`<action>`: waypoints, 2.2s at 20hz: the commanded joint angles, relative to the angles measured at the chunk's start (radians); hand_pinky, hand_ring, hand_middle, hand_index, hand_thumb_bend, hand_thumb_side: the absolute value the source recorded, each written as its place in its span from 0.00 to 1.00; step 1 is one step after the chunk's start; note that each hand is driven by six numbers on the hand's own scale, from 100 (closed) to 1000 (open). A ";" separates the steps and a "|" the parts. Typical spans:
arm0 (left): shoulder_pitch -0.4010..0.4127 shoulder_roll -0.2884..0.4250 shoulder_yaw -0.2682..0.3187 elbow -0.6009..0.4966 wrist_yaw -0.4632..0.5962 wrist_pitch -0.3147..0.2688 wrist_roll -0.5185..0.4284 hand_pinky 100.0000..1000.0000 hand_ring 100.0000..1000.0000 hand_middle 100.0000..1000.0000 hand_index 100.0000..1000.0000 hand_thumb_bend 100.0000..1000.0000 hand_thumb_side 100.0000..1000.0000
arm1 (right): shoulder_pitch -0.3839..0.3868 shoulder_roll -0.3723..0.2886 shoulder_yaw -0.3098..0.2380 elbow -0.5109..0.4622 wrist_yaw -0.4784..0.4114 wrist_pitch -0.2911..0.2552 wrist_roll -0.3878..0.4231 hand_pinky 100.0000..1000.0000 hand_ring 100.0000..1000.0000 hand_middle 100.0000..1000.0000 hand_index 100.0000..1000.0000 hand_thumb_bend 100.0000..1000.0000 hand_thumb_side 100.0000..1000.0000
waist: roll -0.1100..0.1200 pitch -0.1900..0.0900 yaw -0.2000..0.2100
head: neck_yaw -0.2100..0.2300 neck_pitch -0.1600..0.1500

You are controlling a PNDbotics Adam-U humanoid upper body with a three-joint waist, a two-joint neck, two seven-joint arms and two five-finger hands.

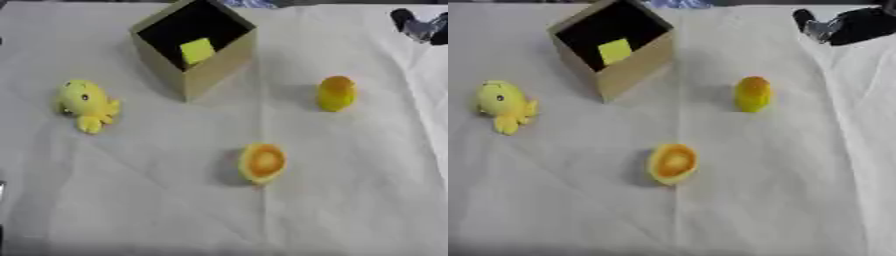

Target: Pick up objects on the table and place them in the box.

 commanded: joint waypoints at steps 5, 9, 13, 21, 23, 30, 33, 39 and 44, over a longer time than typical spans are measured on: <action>-0.008 0.050 0.002 -0.006 -0.007 -0.010 -0.001 0.86 0.74 0.68 0.82 0.10 0.82 | -0.089 -0.048 0.064 0.075 0.024 -0.094 0.086 0.89 0.90 0.79 0.87 0.00 0.56 | -0.009 -0.009 -0.017 | 0.027 -0.016; -0.009 0.057 0.002 -0.005 -0.009 -0.010 0.000 0.86 0.74 0.68 0.82 0.10 0.82 | -0.122 -0.037 0.086 0.118 0.025 -0.127 0.123 0.90 0.91 0.79 0.87 0.00 0.57 | -0.011 -0.008 -0.020 | 0.031 -0.026; -0.009 0.058 0.002 -0.004 -0.010 -0.011 0.000 0.86 0.74 0.68 0.82 0.10 0.82 | -0.135 -0.024 0.103 0.156 0.015 -0.131 0.155 0.90 0.91 0.78 0.89 0.00 0.55 | -0.011 -0.007 -0.017 | 0.028 -0.034; -0.013 0.056 -0.003 -0.001 -0.006 -0.010 -0.005 0.86 0.74 0.68 0.82 0.10 0.83 | -0.141 0.008 0.141 0.182 -0.046 -0.076 0.199 0.90 0.91 0.76 0.88 0.02 0.39 | -0.009 -0.007 -0.008 | 0.022 -0.043; -0.014 0.055 -0.004 0.000 -0.005 -0.011 -0.007 0.86 0.74 0.68 0.82 0.10 0.83 | -0.144 0.013 0.155 0.181 -0.048 -0.061 0.208 0.90 0.91 0.76 0.88 0.07 0.35 | -0.009 -0.007 -0.006 | 0.020 -0.044; -0.014 0.053 -0.005 0.001 -0.003 -0.010 -0.010 0.86 0.74 0.68 0.82 0.09 0.83 | -0.142 0.022 0.176 0.156 -0.054 -0.042 0.216 0.91 0.93 0.78 0.90 0.10 0.31 | -0.007 -0.005 -0.001 | 0.019 -0.045; -0.014 0.054 -0.005 0.001 -0.003 -0.010 -0.011 0.86 0.74 0.68 0.82 0.09 0.83 | -0.130 0.009 0.180 0.118 -0.065 -0.043 0.228 0.92 0.95 0.80 0.91 0.14 0.29 | -0.007 -0.004 -0.002 | 0.019 -0.045; -0.016 0.052 -0.008 0.000 -0.001 -0.009 -0.015 0.86 0.74 0.68 0.82 0.09 0.83 | -0.114 -0.001 0.201 0.047 -0.070 -0.034 0.254 0.92 0.95 0.80 0.91 0.17 0.31 | -0.009 -0.004 -0.001 | 0.017 -0.047; -0.016 0.050 -0.008 -0.001 0.001 -0.010 -0.014 0.86 0.74 0.68 0.82 0.09 0.83 | -0.112 0.016 0.209 0.053 -0.049 -0.010 0.247 0.92 0.94 0.78 0.90 0.16 0.32 | -0.007 -0.004 0.003 | 0.014 -0.049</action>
